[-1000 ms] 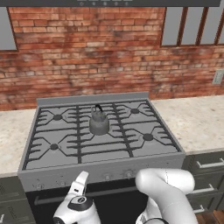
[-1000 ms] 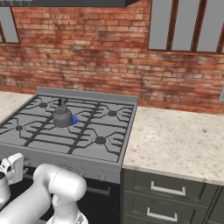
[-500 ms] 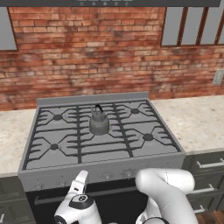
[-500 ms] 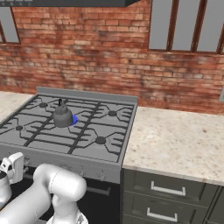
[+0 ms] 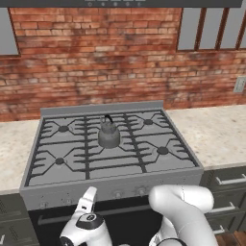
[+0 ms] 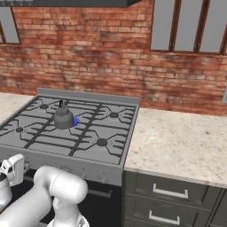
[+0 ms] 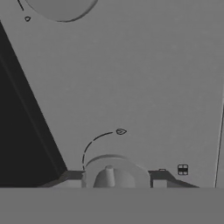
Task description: The kettle is done boiling. Turn off the stove, then wait for 300 timesteps before moving the kettle to the dining table.
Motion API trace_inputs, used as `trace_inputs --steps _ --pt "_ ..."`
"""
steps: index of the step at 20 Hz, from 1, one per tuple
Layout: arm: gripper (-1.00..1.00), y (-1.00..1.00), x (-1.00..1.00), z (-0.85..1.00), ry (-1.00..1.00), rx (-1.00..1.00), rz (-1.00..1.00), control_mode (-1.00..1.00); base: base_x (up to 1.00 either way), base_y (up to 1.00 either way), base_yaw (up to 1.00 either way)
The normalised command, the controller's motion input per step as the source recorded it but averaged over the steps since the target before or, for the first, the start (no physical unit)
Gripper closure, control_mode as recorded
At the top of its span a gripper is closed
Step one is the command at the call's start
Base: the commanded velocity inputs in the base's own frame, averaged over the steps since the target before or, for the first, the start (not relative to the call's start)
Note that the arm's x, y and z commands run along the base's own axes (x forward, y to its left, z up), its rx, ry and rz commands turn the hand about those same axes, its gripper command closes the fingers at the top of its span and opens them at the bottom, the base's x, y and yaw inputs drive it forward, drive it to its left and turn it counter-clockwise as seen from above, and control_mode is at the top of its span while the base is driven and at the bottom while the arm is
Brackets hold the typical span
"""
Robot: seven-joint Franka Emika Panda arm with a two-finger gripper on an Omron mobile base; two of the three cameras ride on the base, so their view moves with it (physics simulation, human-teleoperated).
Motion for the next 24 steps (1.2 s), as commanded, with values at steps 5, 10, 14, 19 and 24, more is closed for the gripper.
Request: trace_inputs --steps 5,10,14,19,24 --pt "1.0 0.0 -0.04 0.0 -0.04 0.0 0.0 -1.0 0.0 0.0 0.0" --pt "1.0 0.0 -0.03 0.0 -0.06 0.01 0.0 -1.0 0.0 0.0 0.0" --pt "1.0 -0.01 -0.06 0.0 -0.07 0.1 0.0 -1.0 0.0 0.0 0.0" --pt "1.0 -0.03 -0.01 0.0 -0.05 0.2 0.0 -1.0 0.0 0.0 0.0" --pt "1.0 -0.06 -0.02 0.0 -0.05 0.26 0.0 -1.0 0.0 0.0 0.0"
